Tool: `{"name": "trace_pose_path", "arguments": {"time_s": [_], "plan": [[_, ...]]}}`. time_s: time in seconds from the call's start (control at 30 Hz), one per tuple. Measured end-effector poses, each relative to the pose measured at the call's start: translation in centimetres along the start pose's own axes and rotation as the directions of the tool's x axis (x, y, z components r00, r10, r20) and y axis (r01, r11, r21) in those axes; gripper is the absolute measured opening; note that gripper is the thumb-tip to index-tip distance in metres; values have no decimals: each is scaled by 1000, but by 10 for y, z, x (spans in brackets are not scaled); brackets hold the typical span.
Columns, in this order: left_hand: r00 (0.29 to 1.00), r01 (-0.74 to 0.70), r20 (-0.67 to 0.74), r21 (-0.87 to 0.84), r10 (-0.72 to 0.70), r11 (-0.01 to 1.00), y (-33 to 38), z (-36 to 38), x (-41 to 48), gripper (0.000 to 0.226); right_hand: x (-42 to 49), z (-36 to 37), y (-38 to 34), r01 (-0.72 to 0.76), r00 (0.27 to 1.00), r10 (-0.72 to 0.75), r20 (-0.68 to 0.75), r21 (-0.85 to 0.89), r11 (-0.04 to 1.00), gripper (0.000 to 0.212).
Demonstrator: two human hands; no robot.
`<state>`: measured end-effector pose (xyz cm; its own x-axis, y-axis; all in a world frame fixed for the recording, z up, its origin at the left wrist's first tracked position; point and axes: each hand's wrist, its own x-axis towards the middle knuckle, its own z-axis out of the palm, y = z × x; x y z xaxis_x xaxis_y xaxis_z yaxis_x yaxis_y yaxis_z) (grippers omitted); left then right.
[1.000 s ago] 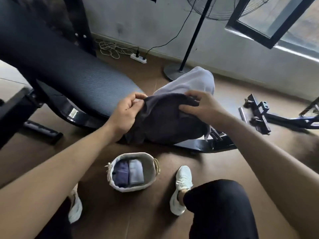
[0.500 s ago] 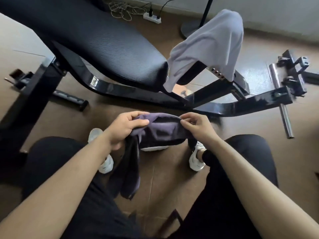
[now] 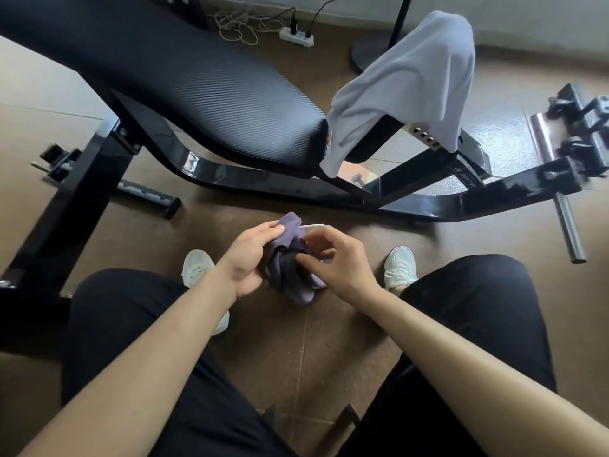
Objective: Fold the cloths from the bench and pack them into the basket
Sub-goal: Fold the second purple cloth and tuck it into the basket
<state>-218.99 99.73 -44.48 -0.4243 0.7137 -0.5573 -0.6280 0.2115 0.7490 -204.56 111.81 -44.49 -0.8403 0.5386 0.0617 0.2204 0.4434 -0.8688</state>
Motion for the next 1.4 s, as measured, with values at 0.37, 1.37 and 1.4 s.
{"name": "trace_pose_path", "arguments": {"time_s": [0.37,1.37,1.4], "plan": [[987,-157,71,354,141,922,10,-13,6,60,27,-18,26,-320,943,334,15,328,889,11],[532,-197,291,956,796,-218,3,-14,10,13,42,-101,28,-187,879,284,-383,270,944,7],[549,-198,282,958,787,-205,2,-17,12,12,43,-104,29,-194,862,301,-407,284,939,8]]}}
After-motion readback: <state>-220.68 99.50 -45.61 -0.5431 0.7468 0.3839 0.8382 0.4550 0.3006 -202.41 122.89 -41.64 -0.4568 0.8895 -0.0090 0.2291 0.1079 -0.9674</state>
